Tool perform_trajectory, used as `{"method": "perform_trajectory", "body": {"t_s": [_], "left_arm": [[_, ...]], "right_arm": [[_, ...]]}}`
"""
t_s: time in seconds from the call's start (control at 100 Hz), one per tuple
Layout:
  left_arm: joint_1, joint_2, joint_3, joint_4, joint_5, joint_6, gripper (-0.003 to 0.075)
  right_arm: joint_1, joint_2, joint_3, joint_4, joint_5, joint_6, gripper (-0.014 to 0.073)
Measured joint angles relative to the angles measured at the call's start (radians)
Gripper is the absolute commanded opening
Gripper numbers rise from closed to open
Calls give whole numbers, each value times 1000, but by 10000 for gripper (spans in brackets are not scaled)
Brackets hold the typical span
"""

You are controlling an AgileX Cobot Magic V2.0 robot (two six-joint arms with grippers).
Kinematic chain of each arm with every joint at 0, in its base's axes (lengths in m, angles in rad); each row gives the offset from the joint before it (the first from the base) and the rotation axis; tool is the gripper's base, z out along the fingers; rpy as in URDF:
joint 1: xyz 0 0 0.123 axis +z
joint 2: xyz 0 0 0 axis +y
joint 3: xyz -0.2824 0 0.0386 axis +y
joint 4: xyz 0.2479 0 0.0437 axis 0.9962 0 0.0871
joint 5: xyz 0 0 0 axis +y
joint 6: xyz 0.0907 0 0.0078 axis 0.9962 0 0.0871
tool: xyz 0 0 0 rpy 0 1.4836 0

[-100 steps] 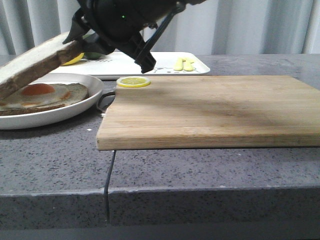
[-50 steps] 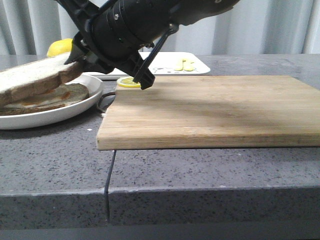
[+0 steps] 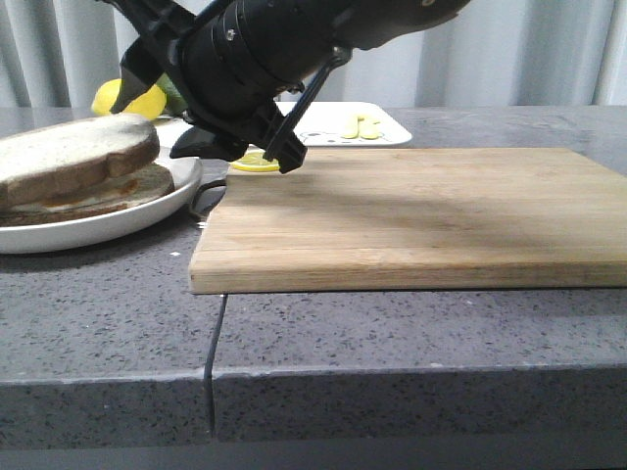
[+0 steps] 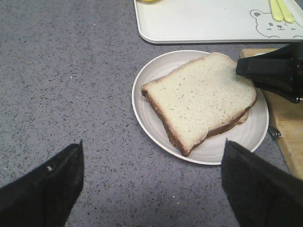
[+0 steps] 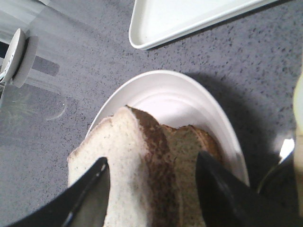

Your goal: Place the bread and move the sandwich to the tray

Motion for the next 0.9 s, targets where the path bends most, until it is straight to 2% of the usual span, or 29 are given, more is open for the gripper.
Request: {"method": "perform_trajectory", "body": {"t_s": [0.27, 0.5, 0.68, 0.9], "left_arm": [[0, 0, 0, 0, 0, 0, 555], [0, 0, 0, 0, 0, 0, 555], [0, 0, 0, 0, 0, 0, 555], [0, 0, 0, 0, 0, 0, 555]], "right_arm": [[-49, -66, 0, -20, 0, -2, 426], [-121, -215, 0, -225, 13, -2, 426], [-190, -346, 0, -513, 75, 87, 426], [-287, -511, 0, -1037, 229, 392, 426]]}}
